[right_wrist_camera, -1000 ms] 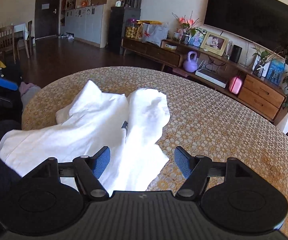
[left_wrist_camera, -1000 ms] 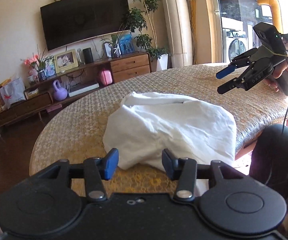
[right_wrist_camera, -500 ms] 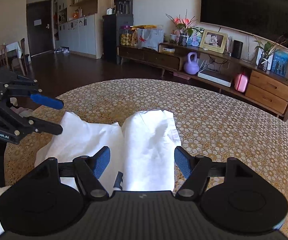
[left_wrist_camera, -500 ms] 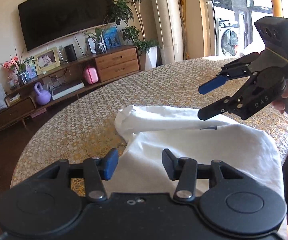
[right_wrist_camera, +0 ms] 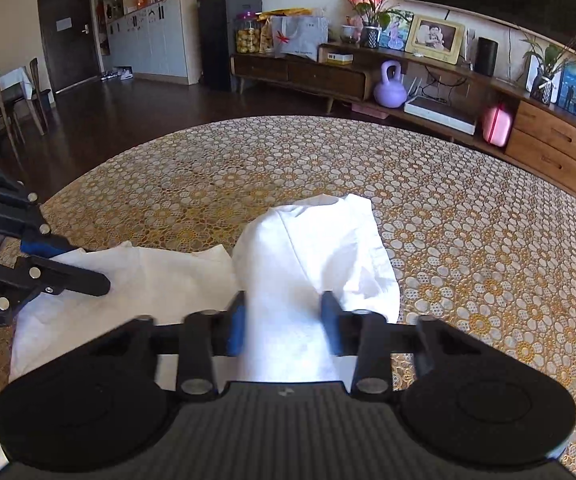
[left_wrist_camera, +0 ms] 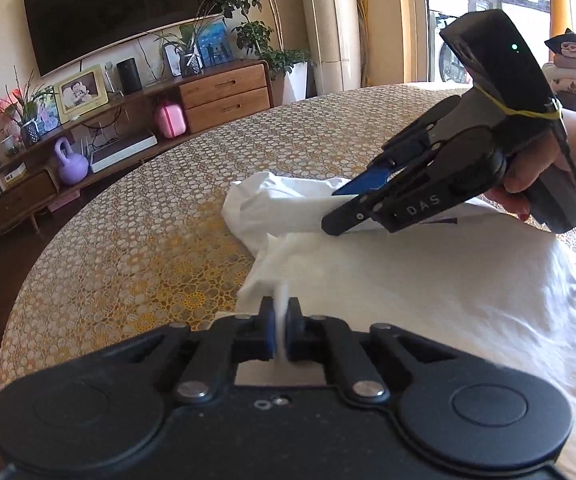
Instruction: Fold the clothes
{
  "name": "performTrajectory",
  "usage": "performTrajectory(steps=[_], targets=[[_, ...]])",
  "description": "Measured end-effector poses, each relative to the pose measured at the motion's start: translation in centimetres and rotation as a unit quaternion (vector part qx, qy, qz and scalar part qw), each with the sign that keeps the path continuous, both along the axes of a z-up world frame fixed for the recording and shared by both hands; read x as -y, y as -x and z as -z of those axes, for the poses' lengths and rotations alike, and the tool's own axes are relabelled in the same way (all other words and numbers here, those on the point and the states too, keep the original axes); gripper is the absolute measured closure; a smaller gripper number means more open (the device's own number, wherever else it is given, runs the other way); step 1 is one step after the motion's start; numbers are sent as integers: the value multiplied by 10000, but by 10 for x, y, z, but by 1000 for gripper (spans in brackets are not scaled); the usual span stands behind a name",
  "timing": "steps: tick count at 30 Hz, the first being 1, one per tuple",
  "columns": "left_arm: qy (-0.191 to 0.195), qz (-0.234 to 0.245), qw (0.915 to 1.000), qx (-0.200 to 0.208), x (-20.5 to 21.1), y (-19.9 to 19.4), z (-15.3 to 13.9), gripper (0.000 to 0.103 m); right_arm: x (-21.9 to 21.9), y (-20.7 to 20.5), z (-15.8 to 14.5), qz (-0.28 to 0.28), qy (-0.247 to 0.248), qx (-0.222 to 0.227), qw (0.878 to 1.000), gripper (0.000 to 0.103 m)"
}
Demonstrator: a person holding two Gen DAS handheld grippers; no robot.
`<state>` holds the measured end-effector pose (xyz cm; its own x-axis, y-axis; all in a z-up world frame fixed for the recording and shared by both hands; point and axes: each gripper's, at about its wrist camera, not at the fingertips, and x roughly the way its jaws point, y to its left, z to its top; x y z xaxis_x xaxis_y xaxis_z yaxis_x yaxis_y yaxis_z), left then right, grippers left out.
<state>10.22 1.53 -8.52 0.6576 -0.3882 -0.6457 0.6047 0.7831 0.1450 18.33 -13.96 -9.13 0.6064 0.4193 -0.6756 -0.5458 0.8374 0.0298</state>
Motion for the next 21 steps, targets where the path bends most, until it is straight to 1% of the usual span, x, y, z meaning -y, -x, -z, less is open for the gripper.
performTrajectory(steps=[2, 4, 7, 11, 12, 14, 15, 16, 18, 21], targets=[[14, -63, 10000, 58, 0, 3, -1, 0, 4, -2, 0, 96, -12, -6, 10000, 93], [76, -130, 9997, 169, -4, 7, -5, 0, 14, 2, -8, 225, -170, 138, 9995, 94], [227, -287, 9988, 333, -15, 15, -19, 0, 36, 8, -30, 467, -346, 436, 9974, 94], [391, -538, 9967, 464, -35, 29, -35, 0, 77, 21, -56, 956, -448, 799, 9912, 95], [433, -591, 9963, 442, -40, 33, -37, 0, 87, 25, -58, 1083, -473, 834, 9895, 96], [386, -714, 9958, 433, -48, 42, -36, 0, 108, 34, -63, 1321, -506, 884, 9860, 96], [365, -755, 9957, 391, -51, 46, -34, 0, 116, 36, -62, 1363, -535, 826, 9858, 96], [385, -771, 9957, 332, -55, 51, -33, 0, 121, 38, -60, 1362, -572, 721, 9864, 96], [393, -740, 9962, 251, -57, 65, -32, 0, 122, 41, -52, 1174, -551, 533, 9901, 96], [315, -665, 9971, 203, -57, 88, -34, 0, 105, 43, -47, 792, -561, 465, 9942, 95]])
